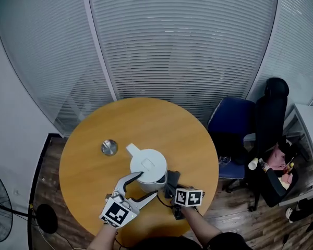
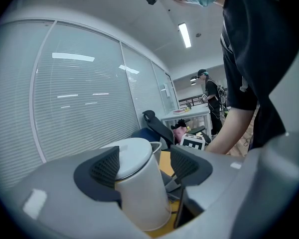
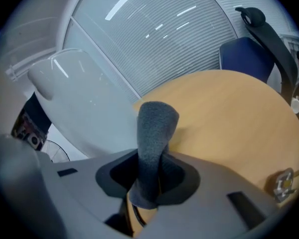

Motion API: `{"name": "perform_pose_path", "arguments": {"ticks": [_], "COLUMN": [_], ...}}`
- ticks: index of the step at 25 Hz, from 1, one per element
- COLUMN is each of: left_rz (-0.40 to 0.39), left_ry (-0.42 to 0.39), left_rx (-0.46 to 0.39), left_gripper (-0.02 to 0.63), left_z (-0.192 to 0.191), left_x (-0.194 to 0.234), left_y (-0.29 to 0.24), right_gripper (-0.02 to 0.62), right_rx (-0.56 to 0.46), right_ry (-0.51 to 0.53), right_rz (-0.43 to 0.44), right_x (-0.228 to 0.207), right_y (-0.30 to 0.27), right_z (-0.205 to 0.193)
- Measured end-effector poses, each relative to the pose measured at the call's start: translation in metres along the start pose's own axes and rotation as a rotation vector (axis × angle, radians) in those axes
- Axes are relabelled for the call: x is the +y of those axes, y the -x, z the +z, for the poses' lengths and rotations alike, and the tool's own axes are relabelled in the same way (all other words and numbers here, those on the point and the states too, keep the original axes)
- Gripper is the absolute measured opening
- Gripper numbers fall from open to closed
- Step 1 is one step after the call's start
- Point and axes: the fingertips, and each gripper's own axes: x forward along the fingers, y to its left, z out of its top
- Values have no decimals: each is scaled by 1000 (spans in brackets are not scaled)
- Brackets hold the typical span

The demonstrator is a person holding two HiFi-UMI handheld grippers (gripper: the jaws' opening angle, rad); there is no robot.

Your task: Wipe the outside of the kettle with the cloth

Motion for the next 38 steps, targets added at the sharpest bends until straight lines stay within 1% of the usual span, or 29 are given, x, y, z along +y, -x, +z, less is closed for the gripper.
{"name": "perform_pose_path", "arguments": {"ticks": [4, 6, 8, 10, 12, 15, 17, 19, 21, 24, 30, 34, 38], "left_rz": [1, -1, 2, 4, 8, 11, 6, 7, 10, 15, 29, 33, 37], "left_ry": [-1, 1, 12, 14, 21, 30, 14, 12, 16, 21, 28, 34, 40], "left_rx": [3, 4, 4, 2, -2, -7, -6, -7, -7, -10, -7, -7, -10], "left_gripper": [307, 307, 307, 307, 307, 307, 307, 307, 307, 307, 307, 307, 307], "left_z": [0, 0, 1, 1, 1, 1, 0, 0, 0, -1, 0, 0, 1], "left_x": [2, 2, 1, 1, 2, 3, 3, 3, 2, 2, 2, 2, 2], "left_y": [0, 0, 0, 0, 1, 0, 0, 0, 0, 0, -1, 0, -2], "right_gripper": [103, 103, 103, 103, 103, 103, 103, 103, 103, 103, 101, 101, 101], "right_rx": [33, 25, -23, -93, -161, -243, -269, -274, -261, -222, -126, -16, 99], "right_ry": [33, 52, 96, 161, 234, 336, 400, 455, 497, 539, 516, 516, 488], "right_rz": [-11, -19, -24, -8, 28, 111, 170, 222, 254, 275, 306, 255, 201], "right_x": [-2, -3, -1, 9, 25, 55, 74, 91, 100, 102, 84, 58, 28], "right_y": [-4, 3, 16, 31, 48, 72, 83, 89, 89, 81, 56, 28, 2], "right_z": [2, 9, 28, 58, 89, 132, 151, 162, 166, 162, 139, 111, 75]}}
